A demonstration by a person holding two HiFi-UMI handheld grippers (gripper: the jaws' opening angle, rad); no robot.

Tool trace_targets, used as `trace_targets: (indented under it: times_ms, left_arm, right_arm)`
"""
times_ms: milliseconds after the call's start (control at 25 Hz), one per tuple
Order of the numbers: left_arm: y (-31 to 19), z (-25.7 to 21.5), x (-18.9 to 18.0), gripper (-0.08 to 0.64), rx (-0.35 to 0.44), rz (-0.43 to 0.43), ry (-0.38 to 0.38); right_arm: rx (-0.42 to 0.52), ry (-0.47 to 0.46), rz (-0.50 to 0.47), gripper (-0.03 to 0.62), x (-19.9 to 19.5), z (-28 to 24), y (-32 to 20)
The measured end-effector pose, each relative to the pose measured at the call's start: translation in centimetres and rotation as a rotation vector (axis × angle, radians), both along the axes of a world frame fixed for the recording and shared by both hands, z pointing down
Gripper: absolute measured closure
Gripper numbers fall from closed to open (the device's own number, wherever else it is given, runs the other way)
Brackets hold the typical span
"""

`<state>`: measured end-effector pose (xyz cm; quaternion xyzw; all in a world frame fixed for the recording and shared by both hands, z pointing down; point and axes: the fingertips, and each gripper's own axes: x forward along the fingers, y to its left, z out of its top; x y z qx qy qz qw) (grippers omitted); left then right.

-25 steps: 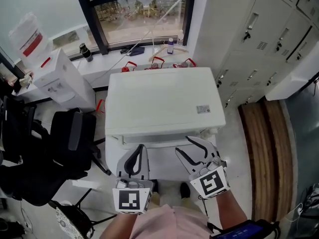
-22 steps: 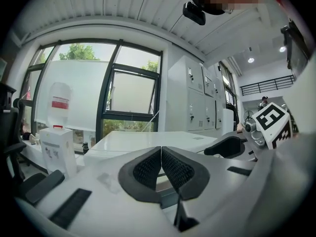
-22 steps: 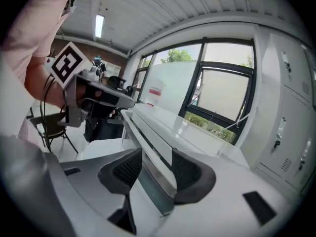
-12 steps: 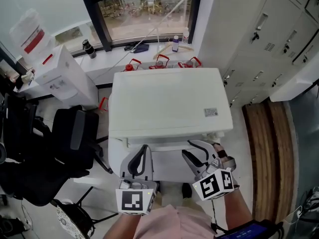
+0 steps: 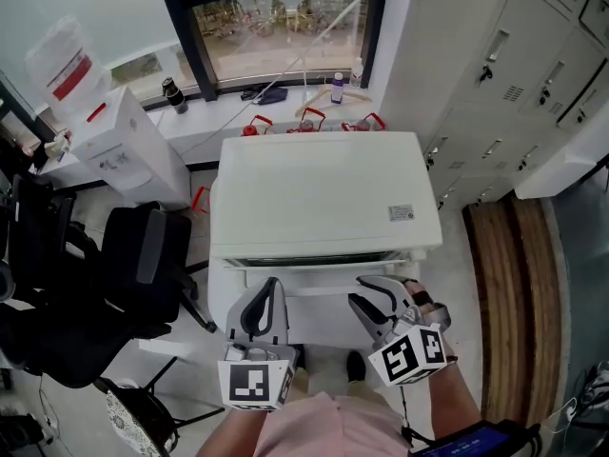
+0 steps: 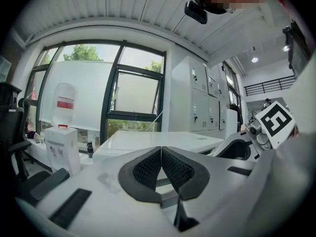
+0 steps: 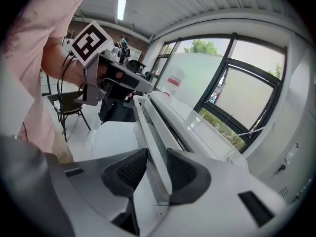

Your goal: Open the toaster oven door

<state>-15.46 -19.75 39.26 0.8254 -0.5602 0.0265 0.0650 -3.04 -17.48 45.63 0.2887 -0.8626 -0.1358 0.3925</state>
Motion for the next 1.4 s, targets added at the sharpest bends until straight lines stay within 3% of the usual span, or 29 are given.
trace_targets:
  times_ms: [1400]
  left_arm:
    - [3.5, 1.3, -0.1, 0.546, -0.025, -0.067, -0.051]
  right_arm:
    - [-0.110, 0.042, -0.114, 0.500, 0.2, 3.6, 8.0]
